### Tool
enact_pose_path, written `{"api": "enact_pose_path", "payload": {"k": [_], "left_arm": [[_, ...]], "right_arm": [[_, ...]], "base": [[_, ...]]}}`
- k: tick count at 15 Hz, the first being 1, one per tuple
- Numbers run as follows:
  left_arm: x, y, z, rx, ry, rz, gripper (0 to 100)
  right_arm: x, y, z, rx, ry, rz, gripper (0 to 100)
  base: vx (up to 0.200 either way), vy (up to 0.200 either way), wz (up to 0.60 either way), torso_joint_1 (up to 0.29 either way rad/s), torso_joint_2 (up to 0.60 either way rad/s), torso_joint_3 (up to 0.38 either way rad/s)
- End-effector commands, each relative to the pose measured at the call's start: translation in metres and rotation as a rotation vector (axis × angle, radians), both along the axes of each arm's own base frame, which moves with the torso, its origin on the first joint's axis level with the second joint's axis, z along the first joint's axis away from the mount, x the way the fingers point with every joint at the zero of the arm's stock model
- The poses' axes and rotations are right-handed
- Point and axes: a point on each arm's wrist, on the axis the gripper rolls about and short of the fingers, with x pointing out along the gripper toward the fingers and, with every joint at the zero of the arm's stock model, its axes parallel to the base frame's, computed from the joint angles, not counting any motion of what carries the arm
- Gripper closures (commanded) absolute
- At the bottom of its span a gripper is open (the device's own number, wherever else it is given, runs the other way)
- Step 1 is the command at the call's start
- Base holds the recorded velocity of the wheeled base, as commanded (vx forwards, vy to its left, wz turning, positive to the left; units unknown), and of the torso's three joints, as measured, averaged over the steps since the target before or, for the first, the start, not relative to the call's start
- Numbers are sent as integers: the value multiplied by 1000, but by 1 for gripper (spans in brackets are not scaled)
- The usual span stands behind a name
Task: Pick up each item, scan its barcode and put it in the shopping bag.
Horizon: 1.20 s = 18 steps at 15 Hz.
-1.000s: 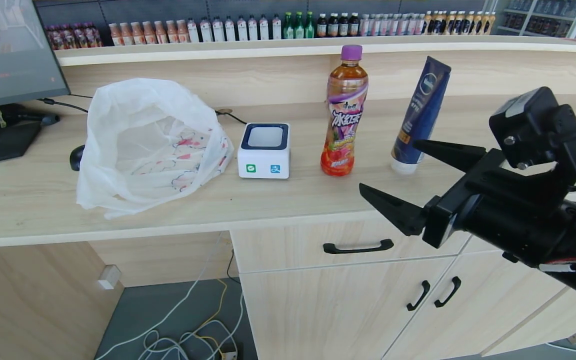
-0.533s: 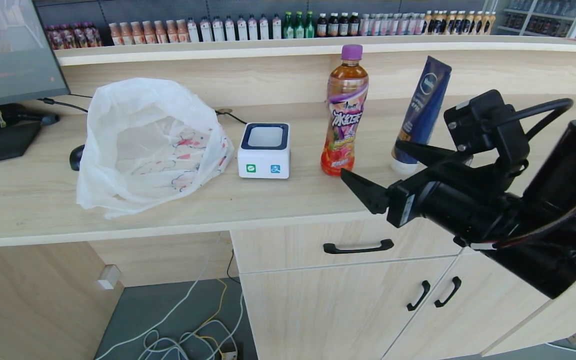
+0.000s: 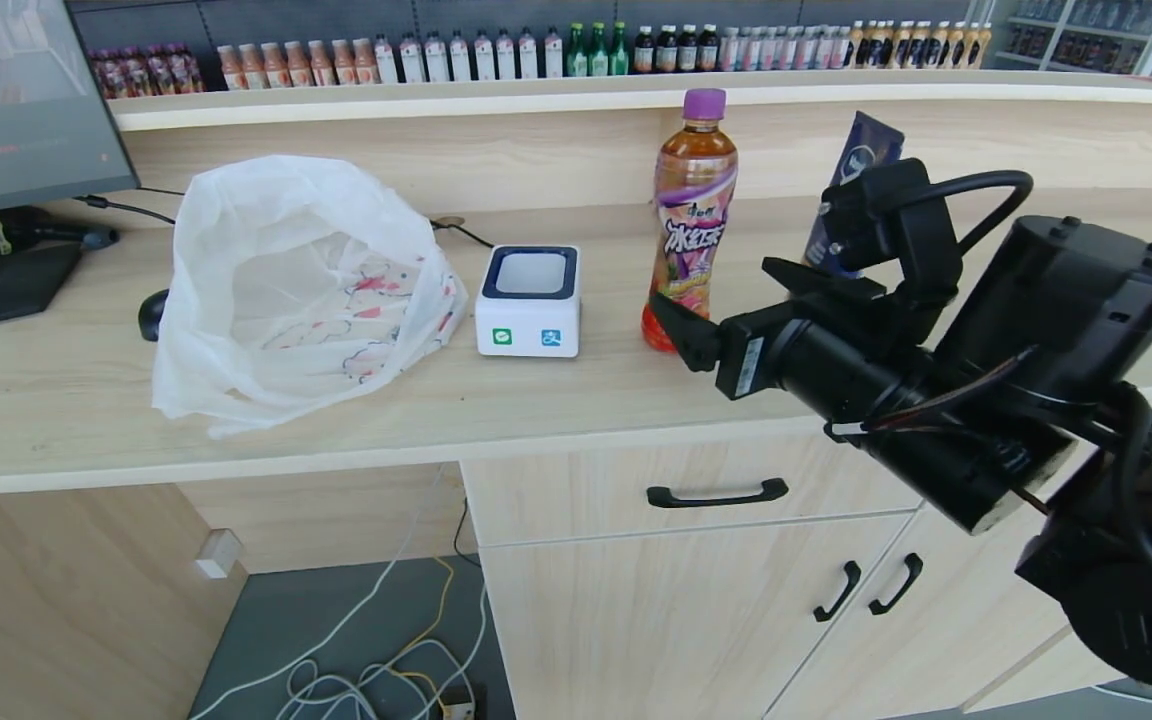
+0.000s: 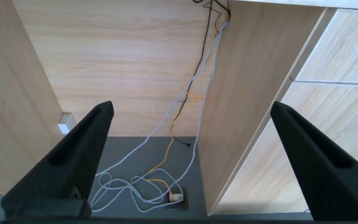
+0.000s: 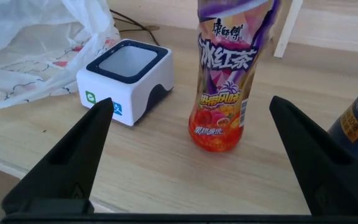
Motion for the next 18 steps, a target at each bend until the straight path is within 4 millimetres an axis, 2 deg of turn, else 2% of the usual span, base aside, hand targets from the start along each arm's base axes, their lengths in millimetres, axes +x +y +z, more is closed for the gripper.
{"api": "enact_pose_path", "payload": {"k": [1, 8, 18], "left_arm": [[0, 0, 0, 0, 1, 0, 0], [0, 0, 0, 0, 0, 0, 0], [0, 0, 0, 0, 1, 0, 0]], "right_arm": [[13, 4, -4, -3, 7, -33, 0], [32, 1, -8, 4, 12, -75, 0], [64, 21, -1, 43, -36, -90, 0]], "base": [[0, 0, 0, 0, 0, 0], [0, 0, 0, 0, 0, 0], [0, 0, 0, 0, 0, 0]]}}
